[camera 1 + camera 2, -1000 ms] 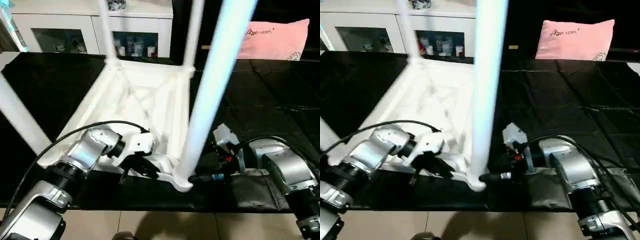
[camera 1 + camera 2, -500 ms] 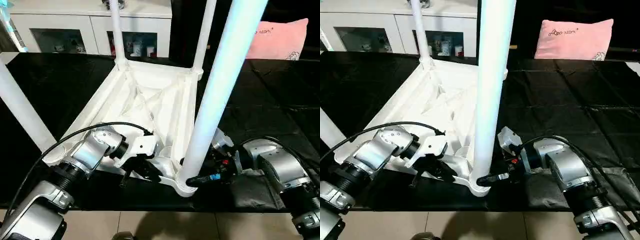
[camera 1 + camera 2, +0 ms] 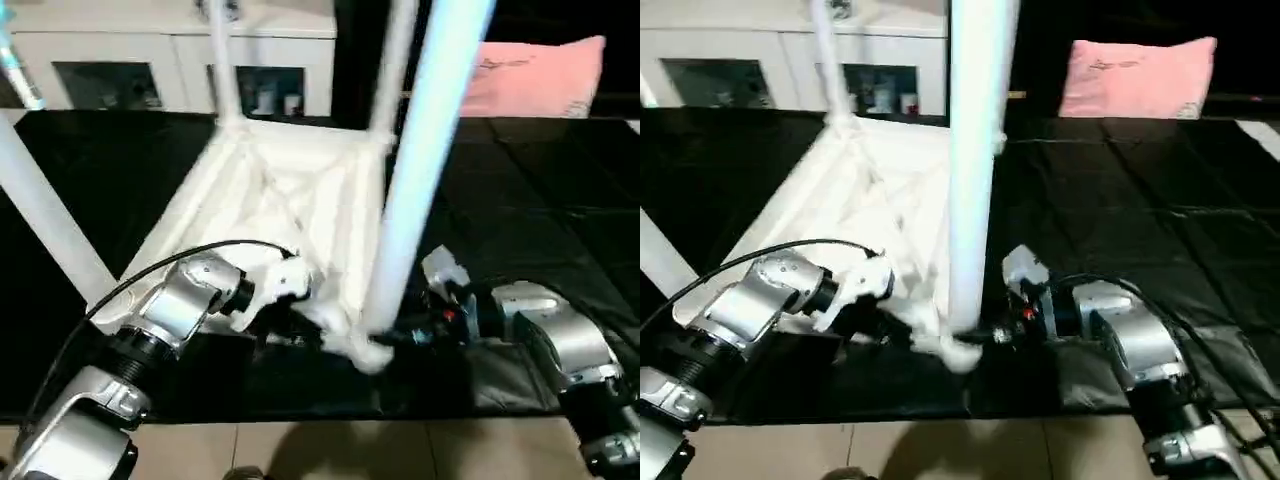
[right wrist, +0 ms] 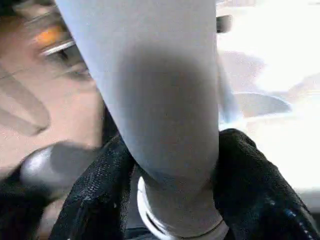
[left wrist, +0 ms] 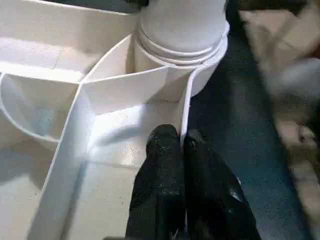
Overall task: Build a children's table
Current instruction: Rotate leg to tighten
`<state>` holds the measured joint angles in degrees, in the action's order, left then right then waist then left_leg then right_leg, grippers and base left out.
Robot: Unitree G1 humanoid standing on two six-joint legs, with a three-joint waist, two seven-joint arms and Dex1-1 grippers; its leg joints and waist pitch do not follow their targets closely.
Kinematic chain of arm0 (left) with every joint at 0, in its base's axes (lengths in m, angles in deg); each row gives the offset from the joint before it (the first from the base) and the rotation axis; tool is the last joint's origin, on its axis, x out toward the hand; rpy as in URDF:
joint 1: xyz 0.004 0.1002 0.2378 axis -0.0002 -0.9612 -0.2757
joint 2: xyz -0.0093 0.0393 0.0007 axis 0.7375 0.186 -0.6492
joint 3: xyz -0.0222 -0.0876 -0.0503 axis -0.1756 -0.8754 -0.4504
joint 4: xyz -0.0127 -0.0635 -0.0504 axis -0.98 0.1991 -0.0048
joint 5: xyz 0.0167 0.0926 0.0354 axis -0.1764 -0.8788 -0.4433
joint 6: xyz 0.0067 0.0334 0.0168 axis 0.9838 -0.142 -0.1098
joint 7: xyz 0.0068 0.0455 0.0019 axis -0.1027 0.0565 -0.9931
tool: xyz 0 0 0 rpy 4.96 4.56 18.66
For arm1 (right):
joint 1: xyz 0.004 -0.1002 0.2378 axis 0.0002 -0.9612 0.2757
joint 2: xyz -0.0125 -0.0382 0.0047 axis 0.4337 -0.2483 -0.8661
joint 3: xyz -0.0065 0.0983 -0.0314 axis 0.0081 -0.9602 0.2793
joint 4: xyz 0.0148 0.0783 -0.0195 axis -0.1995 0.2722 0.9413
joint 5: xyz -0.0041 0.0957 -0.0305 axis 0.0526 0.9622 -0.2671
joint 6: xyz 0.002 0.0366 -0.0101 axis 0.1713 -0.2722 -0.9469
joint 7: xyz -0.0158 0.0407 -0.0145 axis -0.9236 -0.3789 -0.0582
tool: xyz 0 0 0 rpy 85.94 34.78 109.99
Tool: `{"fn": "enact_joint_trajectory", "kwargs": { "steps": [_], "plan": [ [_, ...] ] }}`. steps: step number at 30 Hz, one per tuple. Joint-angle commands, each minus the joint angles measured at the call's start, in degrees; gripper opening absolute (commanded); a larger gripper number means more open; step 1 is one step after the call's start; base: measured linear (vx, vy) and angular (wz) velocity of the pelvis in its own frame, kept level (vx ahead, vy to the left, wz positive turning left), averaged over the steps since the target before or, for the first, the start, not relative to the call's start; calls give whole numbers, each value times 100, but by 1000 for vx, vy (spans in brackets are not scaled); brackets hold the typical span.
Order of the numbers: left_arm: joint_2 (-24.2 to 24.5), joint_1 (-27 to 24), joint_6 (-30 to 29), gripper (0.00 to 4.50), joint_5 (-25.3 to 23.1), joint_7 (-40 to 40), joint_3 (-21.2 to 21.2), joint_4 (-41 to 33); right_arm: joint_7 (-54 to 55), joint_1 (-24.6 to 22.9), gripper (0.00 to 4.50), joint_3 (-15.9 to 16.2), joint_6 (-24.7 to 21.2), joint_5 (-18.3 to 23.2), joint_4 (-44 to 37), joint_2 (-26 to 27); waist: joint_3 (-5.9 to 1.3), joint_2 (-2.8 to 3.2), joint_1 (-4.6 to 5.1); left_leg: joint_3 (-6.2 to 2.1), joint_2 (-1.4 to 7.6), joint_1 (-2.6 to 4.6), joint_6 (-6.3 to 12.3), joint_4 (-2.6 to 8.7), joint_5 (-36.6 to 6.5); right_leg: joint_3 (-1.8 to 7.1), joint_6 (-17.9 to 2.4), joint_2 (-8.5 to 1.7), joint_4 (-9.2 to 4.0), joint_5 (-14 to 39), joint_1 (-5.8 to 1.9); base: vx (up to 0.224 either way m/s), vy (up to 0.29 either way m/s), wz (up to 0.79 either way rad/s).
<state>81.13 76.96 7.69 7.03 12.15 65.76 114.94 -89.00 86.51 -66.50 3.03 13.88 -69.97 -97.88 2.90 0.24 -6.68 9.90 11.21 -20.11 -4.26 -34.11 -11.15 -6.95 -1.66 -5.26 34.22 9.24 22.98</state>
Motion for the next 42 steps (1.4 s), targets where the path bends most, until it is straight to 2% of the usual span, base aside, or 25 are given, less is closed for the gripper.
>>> {"fn": "enact_joint_trajectory", "kwargs": {
  "steps": [1, 2, 3, 5, 6, 8, 9, 11, 12, 17, 18, 19, 23, 24, 26, 27, 29, 30, 31, 32, 33, 37, 38, 39, 42],
  "plan": [
    [-652, 162, -388, 0, 188, -701, -154, -132, 883, 47, 211, 112, -114, -100, 22, 497, -375, -36, 16, -63, 190, -31, 88, 412, -1027, 315, -690, -379, -481, 2221, -359, 0, 0, 0],
    [-798, 197, -545, 0, 174, -976, -247, -85, 1216, 69, 210, 71, -188, -178, 75, 641, -366, -7, 59, -73, 169, -16, 63, 404, -1060, 295, -642, -389, -520, 2392, -349, 0, 0, 0],
    [-902, 222, -664, 0, 167, -1171, -315, -54, 1454, 86, 208, 39, -252, -233, 112, 747, -372, -34, 129, -75, 150, -45, 65, 394, -1013, 287, -607, -384, -524, 2432, -367, 0, 0, 0],
    [-1305, 345, -908, 0, 141, -1919, -563, 115, 2364, 179, 207, -84, -366, -457, 333, 1178, -383, -32, 194, -71, 128, -51, 119, 378, -952, 274, -594, -370, -542, 2417, -359, 0, 0, 0],
    [-1551, 432, -1001, 0, 142, -2378, -725, 243, 2919, 246, 205, -142, -378, -599, 493, 1447, -381, -5, 221, -66, 113, -41, 127, 365, -945, 266, -587, -359, -555, 2455, -341, 0, 0, 0],
    [-1688, 488, -1009, 0, 144, -2676, -816, 331, 3246, 287, 202, -186, -401, -662, 580, 1615, -393, -15, 262, -72, 111, -43, 149, 366, -925, 253, -587, -346, -562, 2415, -347, 0, 0, 0],
    [-1834, 548, -1037, 0, 134, -2983, -899, 416, 3731, 349, 202, -232, -406, -797, 696, 1825, -395, -15, 273, -68, 113, -38, 184, 368, -883, 265, -605, -346, -557, 2325, -335, 0, 0, 0],
    [-1920, 582, -1028, 0, 127, -3184, -962, 470, 3971, 398, 202, -250, -382, -863, 784, 1933, -411, -9, 272, -74, 129, -45, 238, 376, -818, 272, -658, -339, -530, 2082, -347, 0, 0, 0],
    [-2023, 614, -1046, 0, 81, -3335, -1010, 510, 4306, 489, 202, -325, -358, -918, 907, 2101, -404, 12, 291, -71, 140, -52, 249, 380, -792, 285, -729, -337, -511, 1903, -332, 0, 0, 0],
    [-2130, 622, -1109, 0, -43, -3496, -1031, 510, 4607, 618, 202, -453, -317, -978, 950, 2344, -397, 29, 298, -70, 146, -34, 269, 395, -951, 298, -814, -346, -505, 1771, -350, 0, 0, 0],
    [-2114, 606, -1119, 0, -50, -3490, -1022, 500, 4579, 624, 253, -487, -337, -936, 921, 2367, -397, 33, 297, -68, 147, -34, 285, 396, -957, 301, -824, -347, -505, 1727, -354, 0, 0, 0],
    [-2074, 593, -1119, 0, -49, -3457, -1010, 487, 4517, 606, 266, -491, -369, -895, 869, 2357, -395, 33, 297, -70, 151, -33, 290, 399, -959, 302, -835, -348, -501, 1711, -353, 0, 0, 0],
    [-1860, 535, -1085, 0, -56, -3195, -905, 407, 4211, 491, 287, -449, -375, -814, 672, 2189, -387, 27, 296, -70, 157, -33, 296, 407, -1002, 311, -854, -356, -501, 1721, -357, 0, 0, 0],
    [-1741, 511, -988, 0, -70, -3015, -838, 372, 4008, 437, 311, -445, -324, -768, 601, 2069, -387, 8, 297, -69, 158, -36, 308, 409, -1013, 311, -849, -356, -503, 1717, -362, 0, 0, 0],
    [-1611, 485, -950, 0, -74, -2828, -774, 333, 3779, 383, 321, -456, -260, -706, 540, 1927, -393, 22, 280, -70, 169, -34, 355, 409, -987, 324, -861, -367, -488, 1624, -366, 0, 0, 0],
    [-1551, 470, -965, 0, -71, -2744, -752, 310, 3667, 357, 346, -466, -245, -678, 506, 1855, -397, 15, 279, -67, 174, -39, 366, 404, -916, 327, -915, -364, -468, 1499, -365, 0, 0, 0],
    [-1313, 406, -812, 0, -68, -2353, -654, 259, 3076, 249, 354, -432, -270, -535, 283, 1507, -390, 22, 267, -68, 174, -36, 382, 403, -939, 322, -950, -364, -470, 1517, -369, 0, 0, 0],
    [-1313, 406, -812, 0, -68, -2353, -654, 259, 3076, 249, 367, -432, -270, -535, 283, 1507, -393, 31, 244, -66, 186, -22, 403, 400, -940, 329, -969, -374, -467, 1485, -367, 0, 0, 0],
    [-1110, 340, -597, 0, -74, -2014, -559, 235, 2518, 162, 367, -350, -259, -446, 103, 1167, -385, 19, 246, -60, 186, -26, 418, 401, -962, 332, -971, -366, -475, 1492, -359, 0, 0, 0],
    [-1063, 323, -507, 0, -79, -1928, -532, 233, 2402, 147, 377, -329, -243, -440, 73, 1088, -386, 16, 214, -66, 183, -33, 438, 399, -986, 327, -950, -373, -474, 1548, -378, 0, 0, 0],
    [-918, 269, -454, 0, -41, -1613, -463, 193, 2028, 119, 386, -293, -205, -392, -6, 841, -380, 5, 210, -53, 188, -27, 443, 399, -988, 333, -943, -371, -479, 1599, -361, 0, 0, 0],
    [-634, 214, -243, 0, 4, -1027, -293, 143, 1348, 103, 420, -278, -123, -268, -115, 469, -369, 11, 122, -53, 208, 8, 378, 411, -1056, 342, -882, -387, -496, 1852, -336, 0, 0, 0],
    [-634, 214, -243, 0, 4, -1027, -293, 143, 1348, 103, 420, -278, -123, -268, -115, 469, -375, 10, 104, -52, 216, 15, 358, 409, -1037, 349, -916, -382, -475, 1748, -328, 0, 0, 0],
    [-501, 177, -72, 0, 85, -667, -225, 93, 898, 114, 439, -216, -141, -182, -142, 236, -388, 0, 82, -62, 222, 10, 357, 408, -983, 344, -971, -388, -446, 1623, -338, 0, 0, 0],
    [-242, 84, 189, 0, 259, 64, -72, -99, 138, 183, 446, -107, -112, -5, -60, -115, -398, 3, 6, -42, 243, 3, 458, 387, -879, 350, -1101, -388, -395, 1306, -339, 0, 0, 0]
  ]
}}
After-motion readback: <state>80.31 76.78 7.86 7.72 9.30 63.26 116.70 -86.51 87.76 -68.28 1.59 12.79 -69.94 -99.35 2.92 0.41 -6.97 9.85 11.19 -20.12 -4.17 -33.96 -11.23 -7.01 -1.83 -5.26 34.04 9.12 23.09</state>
